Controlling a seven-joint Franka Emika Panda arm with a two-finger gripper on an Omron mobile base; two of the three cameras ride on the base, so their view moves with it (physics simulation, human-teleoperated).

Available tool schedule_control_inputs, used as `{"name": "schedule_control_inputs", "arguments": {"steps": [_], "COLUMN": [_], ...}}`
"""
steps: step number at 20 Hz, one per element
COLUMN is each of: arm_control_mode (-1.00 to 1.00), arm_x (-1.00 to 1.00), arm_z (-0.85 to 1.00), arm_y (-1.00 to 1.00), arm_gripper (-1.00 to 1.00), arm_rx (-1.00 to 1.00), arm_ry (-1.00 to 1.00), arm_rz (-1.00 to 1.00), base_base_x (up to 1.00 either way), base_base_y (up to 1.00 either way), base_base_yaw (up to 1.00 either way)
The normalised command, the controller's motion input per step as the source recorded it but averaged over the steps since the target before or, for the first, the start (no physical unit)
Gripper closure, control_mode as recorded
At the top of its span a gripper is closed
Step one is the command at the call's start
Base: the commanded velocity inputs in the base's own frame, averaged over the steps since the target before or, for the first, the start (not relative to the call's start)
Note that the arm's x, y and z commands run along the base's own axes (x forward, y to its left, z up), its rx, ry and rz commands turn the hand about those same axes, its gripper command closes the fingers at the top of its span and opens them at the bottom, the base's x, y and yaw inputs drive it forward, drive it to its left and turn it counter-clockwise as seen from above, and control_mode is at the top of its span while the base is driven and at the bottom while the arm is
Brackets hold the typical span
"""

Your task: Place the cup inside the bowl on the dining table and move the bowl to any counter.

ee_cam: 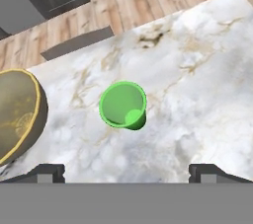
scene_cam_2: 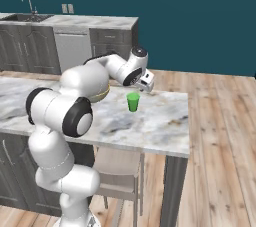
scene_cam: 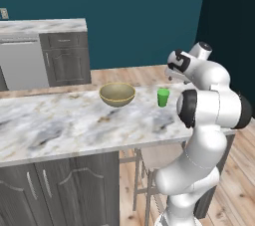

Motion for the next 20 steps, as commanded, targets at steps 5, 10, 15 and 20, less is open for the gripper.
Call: {"name": "schedule_control_inputs", "arguments": {"steps": [5,10,15,20], "arm_control_mode": [-1.0,-1.0,-1.0,-1.0], "arm_x": [0.12,0.12,0.22,0.0], "arm_z": [-0.02,-0.02,-0.07,-0.06], "arm_y": [-0.01,-0.01,-0.07,-0.05], "arm_gripper": [-1.0,-1.0,-1.0,-1.0], "arm_rx": [0.0,0.0,0.0,0.0], "arm_ry": [0.01,0.0,0.0,0.04], "arm_rz": [0.0,0.0,0.0,0.0], "base_base_x": [0.0,0.0,0.0,0.0], "base_base_y": [0.0,0.0,0.0,0.0], "base_base_yaw": [0.0,0.0,0.0,0.0]}}
